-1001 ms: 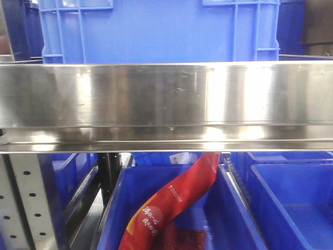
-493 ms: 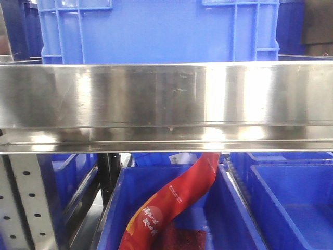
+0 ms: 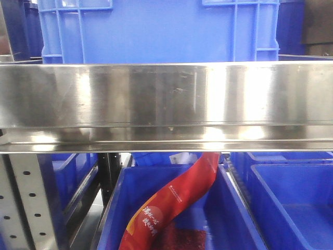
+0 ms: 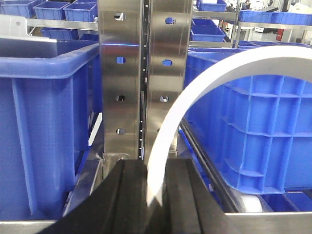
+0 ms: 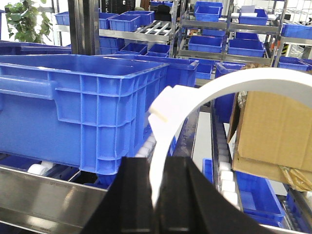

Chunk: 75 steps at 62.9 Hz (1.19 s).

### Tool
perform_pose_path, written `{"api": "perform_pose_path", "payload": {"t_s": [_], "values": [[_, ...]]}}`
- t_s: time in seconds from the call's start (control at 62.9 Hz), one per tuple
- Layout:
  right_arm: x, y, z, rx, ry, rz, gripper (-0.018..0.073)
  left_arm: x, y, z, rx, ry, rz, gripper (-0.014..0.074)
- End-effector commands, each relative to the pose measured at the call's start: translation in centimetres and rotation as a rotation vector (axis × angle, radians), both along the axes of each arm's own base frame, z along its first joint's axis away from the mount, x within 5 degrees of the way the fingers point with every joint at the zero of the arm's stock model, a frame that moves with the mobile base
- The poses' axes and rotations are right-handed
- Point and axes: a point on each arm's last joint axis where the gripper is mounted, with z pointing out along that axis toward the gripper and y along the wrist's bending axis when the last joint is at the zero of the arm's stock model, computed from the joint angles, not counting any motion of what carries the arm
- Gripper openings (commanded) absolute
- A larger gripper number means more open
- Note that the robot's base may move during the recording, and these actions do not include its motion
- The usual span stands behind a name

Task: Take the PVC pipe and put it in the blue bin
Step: 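Extend both grippers holding the white clamps over the blue bins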

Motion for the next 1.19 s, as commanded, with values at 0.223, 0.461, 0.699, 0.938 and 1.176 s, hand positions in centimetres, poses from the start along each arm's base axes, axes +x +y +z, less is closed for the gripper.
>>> {"api": "perform_pose_path", "payload": {"t_s": [0.223, 0.461, 0.699, 0.938, 1.176], "values": [[-0.06, -0.06, 0.13, -0.002, -0.028, -0.008, -0.0169, -0.15, 0.04, 0.35, -0.009, -0.039, 0.006, -0.0111], [-0.06, -0.09, 0.33, 0.001, -0.048, -0.011, -0.0169, -0.15, 0.04, 0.35, -0.009, -0.039, 0.006, -0.0111], [-0.06, -0.09, 0.35, 0.001, -0.050, -0.012, -0.0169, -0.16, 0.05, 0.62, -0.010, -0.068, 0.007, -0.0111], [-0.06, -0.09, 0.35, 0.001, -0.050, -0.012, -0.0169, -0.16, 0.06, 0.73, -0.011, -0.080, 0.007, -0.0111], [-0.07, -0.09, 0.59, 0.011, -0.076, -0.012, -0.0169, -0.16, 0.06, 0.85, -0.013, -0.094, 0.008, -0.0111]]}}
